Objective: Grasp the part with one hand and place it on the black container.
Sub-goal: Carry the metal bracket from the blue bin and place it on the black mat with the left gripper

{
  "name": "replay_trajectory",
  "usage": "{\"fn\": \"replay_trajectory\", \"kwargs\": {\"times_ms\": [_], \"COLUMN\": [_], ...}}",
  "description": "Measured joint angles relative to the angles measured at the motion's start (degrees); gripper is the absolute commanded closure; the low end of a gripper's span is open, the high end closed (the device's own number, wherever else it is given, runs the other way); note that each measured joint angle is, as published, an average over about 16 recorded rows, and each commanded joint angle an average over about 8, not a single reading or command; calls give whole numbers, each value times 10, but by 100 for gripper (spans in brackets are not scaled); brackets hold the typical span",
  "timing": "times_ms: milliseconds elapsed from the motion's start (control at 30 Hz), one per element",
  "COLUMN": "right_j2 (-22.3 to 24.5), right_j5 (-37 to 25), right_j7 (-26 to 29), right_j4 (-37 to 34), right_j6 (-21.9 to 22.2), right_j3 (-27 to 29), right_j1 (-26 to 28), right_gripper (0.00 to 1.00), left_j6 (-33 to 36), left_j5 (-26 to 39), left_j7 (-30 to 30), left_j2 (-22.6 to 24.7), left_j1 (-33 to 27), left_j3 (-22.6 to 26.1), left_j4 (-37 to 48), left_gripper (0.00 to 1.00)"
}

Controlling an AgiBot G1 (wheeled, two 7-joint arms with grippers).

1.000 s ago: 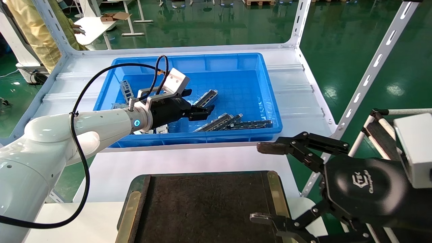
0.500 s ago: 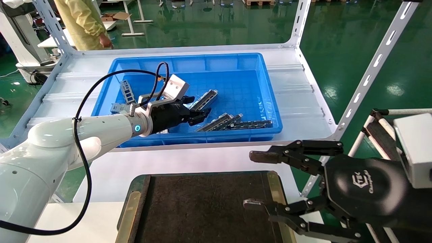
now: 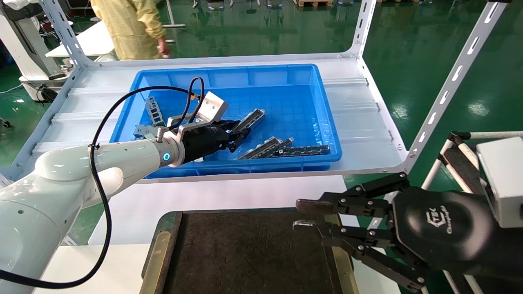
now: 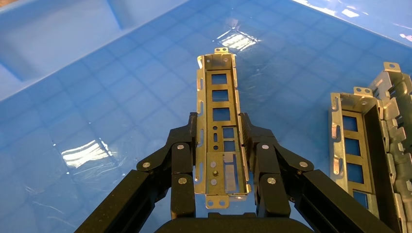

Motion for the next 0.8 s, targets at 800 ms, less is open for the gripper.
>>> {"fn": "replay_trajectory", "kwargs": {"times_ms": [800], "right_j2": [0], "right_j5": [0], "right_j7": [0], "right_j4": [0], "right_j6": [0], "right_j3": [0], "right_j1": [0], "right_gripper": [100], "left_j6": [243], "left_j5": [-71], "left_j7": [73], "left_j2": [-78], "left_j1": [-42], "left_j3": [-20], "left_j4": [-11], "left_gripper": [100]}}
